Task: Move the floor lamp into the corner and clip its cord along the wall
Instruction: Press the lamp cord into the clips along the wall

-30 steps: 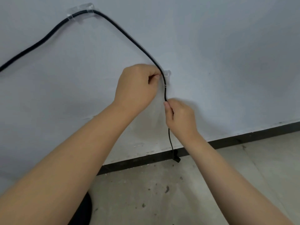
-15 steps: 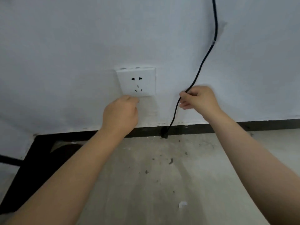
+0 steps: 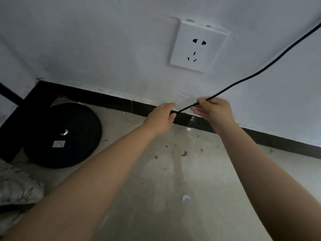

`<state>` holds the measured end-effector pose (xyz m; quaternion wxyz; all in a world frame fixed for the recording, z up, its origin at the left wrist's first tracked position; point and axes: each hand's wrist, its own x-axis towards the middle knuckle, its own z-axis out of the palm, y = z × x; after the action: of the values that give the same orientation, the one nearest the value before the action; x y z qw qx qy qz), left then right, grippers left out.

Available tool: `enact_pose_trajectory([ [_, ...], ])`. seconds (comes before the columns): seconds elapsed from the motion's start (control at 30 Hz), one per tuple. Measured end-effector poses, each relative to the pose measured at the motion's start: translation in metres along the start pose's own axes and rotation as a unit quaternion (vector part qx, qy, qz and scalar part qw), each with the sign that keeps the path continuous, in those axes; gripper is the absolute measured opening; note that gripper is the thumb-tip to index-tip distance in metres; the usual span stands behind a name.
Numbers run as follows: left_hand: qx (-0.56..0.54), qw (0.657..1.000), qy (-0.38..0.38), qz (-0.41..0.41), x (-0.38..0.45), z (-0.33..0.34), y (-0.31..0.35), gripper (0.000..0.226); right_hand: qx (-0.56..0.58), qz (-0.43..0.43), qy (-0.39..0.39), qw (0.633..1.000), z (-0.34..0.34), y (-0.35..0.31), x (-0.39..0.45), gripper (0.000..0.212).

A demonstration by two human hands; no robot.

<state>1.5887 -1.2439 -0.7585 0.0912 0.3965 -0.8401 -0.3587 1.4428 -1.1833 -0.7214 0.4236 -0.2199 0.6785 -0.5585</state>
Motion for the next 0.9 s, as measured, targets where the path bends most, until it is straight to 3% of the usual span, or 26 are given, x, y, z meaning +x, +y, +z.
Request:
enact_pose_trajectory([
  [0.13, -0.031, 0.999, -0.008, 0.004, 0.005, -0.004, 0.001, 0.024, 0.040, -0.010, -0.020, 0.999, 0.006, -0.003, -0.001, 0.021],
  [0.23, -0.078, 0.994, -0.060, -0.038, 0.005, -0.010, -0.007, 0.023, 0.024, -0.039, 0.023, 0.999, 0.005, -0.001, 0.003, 0.022],
  [0.3, -0.048, 0.995, -0.078, -0.041, 0.005, -0.016, -0.013, 0.023, 0.012, -0.062, 0.049, 0.997, 0.004, 0.002, 0.008, 0.021],
  [0.5, 0.086, 0.995, 0.041, -0.003, 0.019, -0.028, -0.007, 0.024, -0.019, -0.082, 0.121, 0.989, 0.014, 0.007, 0.020, 0.029],
  [0.67, 0.144, 0.987, 0.066, -0.016, 0.029, -0.014, -0.008, 0.018, -0.089, -0.075, 0.155, 0.981, 0.017, 0.018, 0.025, 0.032],
  [0.9, 0.143, 0.986, 0.062, -0.062, 0.034, 0.001, -0.009, 0.018, -0.147, -0.094, 0.165, 0.971, 0.017, 0.022, 0.027, 0.030],
])
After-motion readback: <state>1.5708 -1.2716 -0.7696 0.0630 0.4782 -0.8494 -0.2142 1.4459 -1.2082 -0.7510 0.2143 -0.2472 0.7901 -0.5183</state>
